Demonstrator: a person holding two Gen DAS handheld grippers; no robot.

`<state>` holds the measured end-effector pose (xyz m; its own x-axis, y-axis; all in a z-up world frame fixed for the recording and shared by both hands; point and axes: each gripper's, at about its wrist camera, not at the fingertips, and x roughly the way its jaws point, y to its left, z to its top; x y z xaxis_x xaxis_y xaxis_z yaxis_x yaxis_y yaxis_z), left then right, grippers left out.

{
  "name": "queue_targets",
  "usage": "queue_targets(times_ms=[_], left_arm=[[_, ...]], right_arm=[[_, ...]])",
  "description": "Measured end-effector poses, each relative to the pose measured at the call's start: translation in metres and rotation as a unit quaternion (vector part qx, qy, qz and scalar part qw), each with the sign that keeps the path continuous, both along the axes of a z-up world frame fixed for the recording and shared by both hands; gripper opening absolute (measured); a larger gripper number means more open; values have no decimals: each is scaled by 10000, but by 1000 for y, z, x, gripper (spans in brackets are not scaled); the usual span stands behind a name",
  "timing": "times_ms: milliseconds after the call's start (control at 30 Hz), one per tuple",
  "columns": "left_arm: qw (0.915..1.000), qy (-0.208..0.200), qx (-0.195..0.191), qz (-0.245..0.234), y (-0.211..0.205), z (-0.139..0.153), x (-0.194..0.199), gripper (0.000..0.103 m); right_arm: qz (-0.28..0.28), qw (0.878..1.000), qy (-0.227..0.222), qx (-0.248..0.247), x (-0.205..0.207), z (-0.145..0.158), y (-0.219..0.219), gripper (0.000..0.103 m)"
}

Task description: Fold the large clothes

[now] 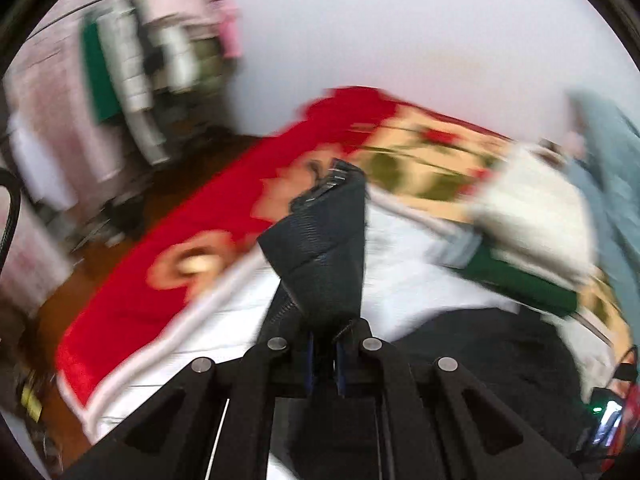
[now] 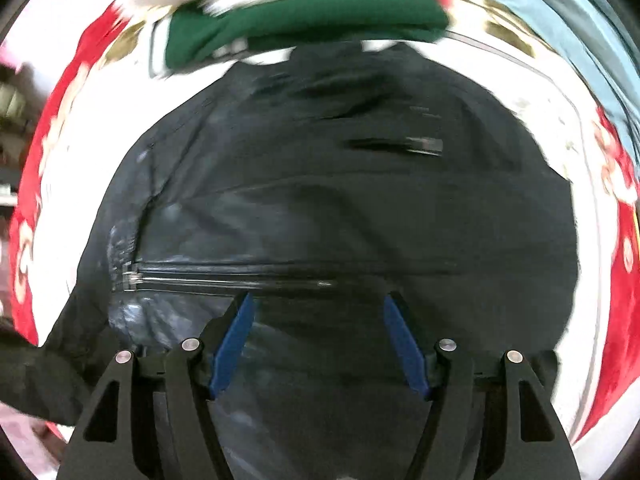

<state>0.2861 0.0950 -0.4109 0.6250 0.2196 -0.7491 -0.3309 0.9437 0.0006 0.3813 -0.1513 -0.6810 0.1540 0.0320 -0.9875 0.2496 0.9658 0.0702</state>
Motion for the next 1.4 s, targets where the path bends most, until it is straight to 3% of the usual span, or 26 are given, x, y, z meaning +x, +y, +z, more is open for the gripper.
queue_targets(times_ms=[100, 267, 400, 533, 633, 667, 767, 900, 1000, 1100, 1200, 1333, 1367, 1400], left_arm=[[9962, 85, -339, -793, -85, -11, 23, 4], [9770, 639, -599, -1944, -221, -58, 45, 4], [9612, 1231, -497, -2418, -284, -101, 49, 5], [9495, 1674, -277, -2640, -306, -129, 41, 6], [9482, 1705, -322, -2661, -307, -134, 35, 11], [9470, 1721, -425, -2679, -304, -133, 33, 18], [9435, 1745, -754, -2716, -293, -131, 31, 103], [9489, 1707, -825, -2524, -270, -125, 36, 103], [9574, 1594, -907, -2231, -234, -107, 34, 103], [9714, 1456, -703, -1737, -182, -91, 29, 103], [9824, 1552, -217, -1018, -123, -98, 29, 103], [9775, 2042, 479, -198, -60, -134, 34, 103], [9745, 2161, 598, -79, -49, -145, 35, 103], [9717, 2260, 679, -35, -42, -154, 35, 103]], right_arm=[[-289, 9996, -11, -66, -15, 14, -66, 69], [-748, 9965, 124, -364, -40, 16, -165, 69], [-1083, 9924, 206, -543, -60, 8, -223, 69], [-1285, 9901, 317, -459, -78, 1, -254, 69], [-1363, 9894, 362, -333, -90, -2, -266, 69], [-1396, 9891, 380, -268, -93, -3, -269, 69], [-1519, 9875, 410, -33, -101, -2, -274, 69], [-1525, 9874, 349, 227, -97, 6, -275, 69], [-1528, 9853, 114, 759, -81, 16, -271, 69], [-1387, 9805, -148, 1382, -51, 20, -259, 69], [-1176, 9756, -264, 1836, -17, 10, -240, 69], [-811, 9789, 516, 1801, 23, -36, -209, 68], [-613, 9800, 757, 1736, 29, -49, -199, 62], [-436, 9825, 944, 1543, 33, -56, -192, 47]])
